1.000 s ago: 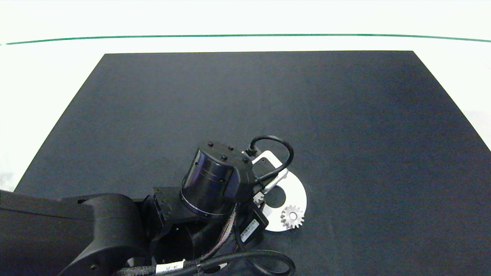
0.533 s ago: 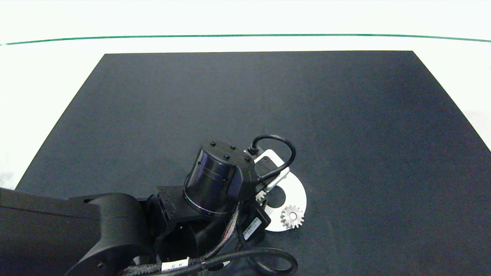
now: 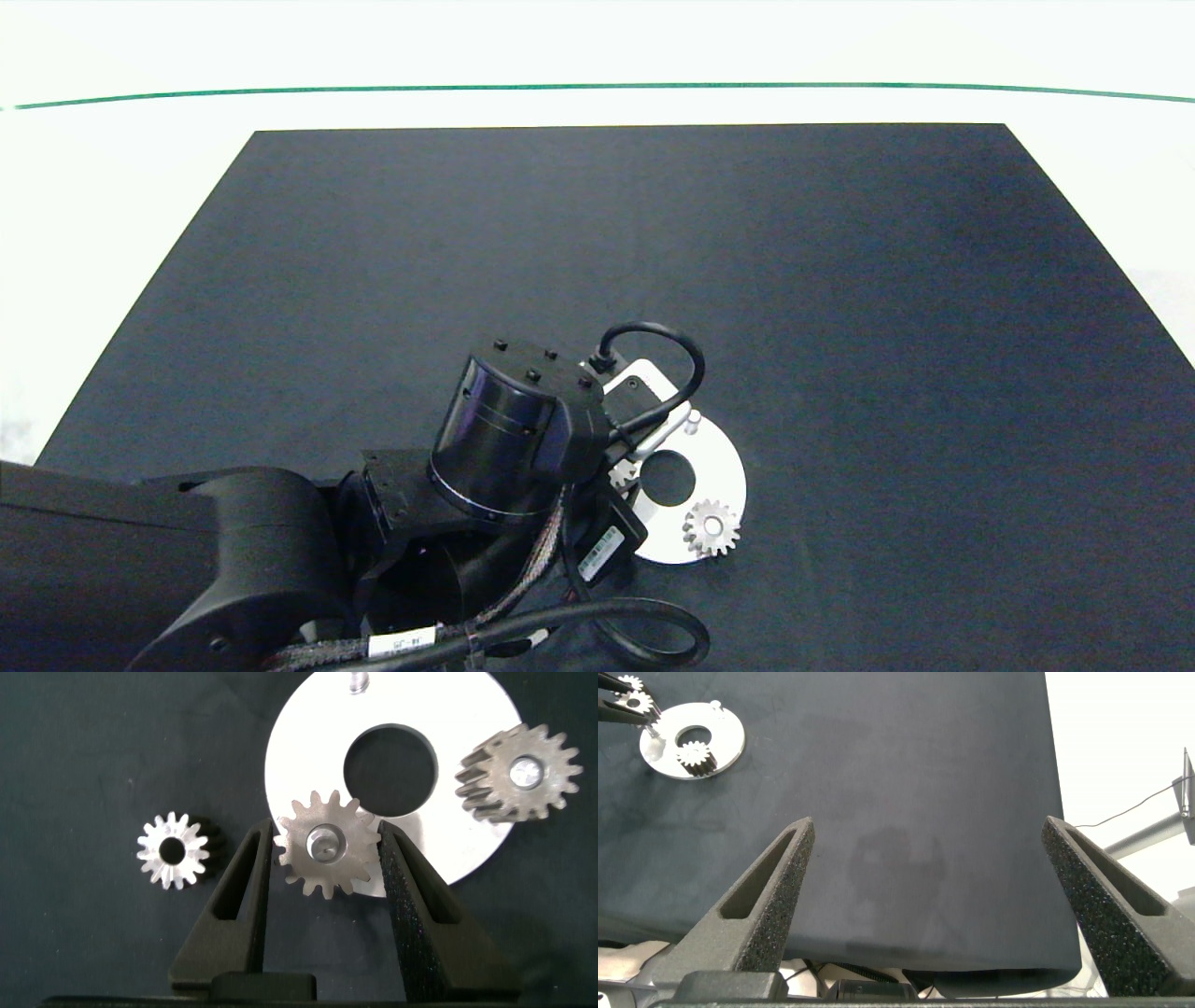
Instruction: Install three planetary gears onto the carrier pins
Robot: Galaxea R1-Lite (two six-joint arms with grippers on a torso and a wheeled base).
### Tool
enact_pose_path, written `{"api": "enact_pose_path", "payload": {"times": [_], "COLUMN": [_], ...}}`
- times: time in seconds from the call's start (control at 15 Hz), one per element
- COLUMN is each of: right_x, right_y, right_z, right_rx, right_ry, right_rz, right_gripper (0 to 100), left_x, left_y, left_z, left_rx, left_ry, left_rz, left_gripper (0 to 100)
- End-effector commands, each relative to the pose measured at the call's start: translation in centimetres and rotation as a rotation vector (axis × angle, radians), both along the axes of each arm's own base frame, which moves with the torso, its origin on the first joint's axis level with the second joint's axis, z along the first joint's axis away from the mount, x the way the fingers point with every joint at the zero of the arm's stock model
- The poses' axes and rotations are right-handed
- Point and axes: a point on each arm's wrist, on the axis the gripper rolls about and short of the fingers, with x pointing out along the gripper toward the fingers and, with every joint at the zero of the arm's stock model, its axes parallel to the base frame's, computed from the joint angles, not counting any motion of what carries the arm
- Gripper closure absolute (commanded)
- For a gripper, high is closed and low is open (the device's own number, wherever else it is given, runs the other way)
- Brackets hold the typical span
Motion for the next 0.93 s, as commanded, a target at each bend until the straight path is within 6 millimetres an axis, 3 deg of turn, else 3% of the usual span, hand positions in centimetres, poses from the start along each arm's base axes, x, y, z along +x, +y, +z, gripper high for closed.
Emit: {"api": "enact_pose_path", "payload": {"times": [0.07, 0.8, 0.87, 0.93], "right_x": [-0.03, 0.00, 0.00, 0.03], "right_y": [0.00, 0.00, 0.00, -0.02], "right_z": [-0.04, -0.02, -0.02, 0.00], "right_rx": [-0.001, -0.003, -0.002, -0.002], "right_ry": [0.003, 0.005, 0.005, 0.006], "right_rz": [0.001, 0.001, 0.001, 0.003], "right_gripper": [0, 0, 0, 0], "left_x": [-0.15, -0.13, -0.16, -0.13], "left_y": [0.12, 0.01, 0.06, 0.02], "left_z": [-0.10, -0.63, -0.66, -0.54], "left_rx": [0.000, 0.007, 0.009, 0.005], "left_ry": [0.002, 0.013, 0.014, 0.012], "left_rz": [0.002, 0.003, 0.003, 0.003], "left_gripper": [90, 90, 0, 0]}}
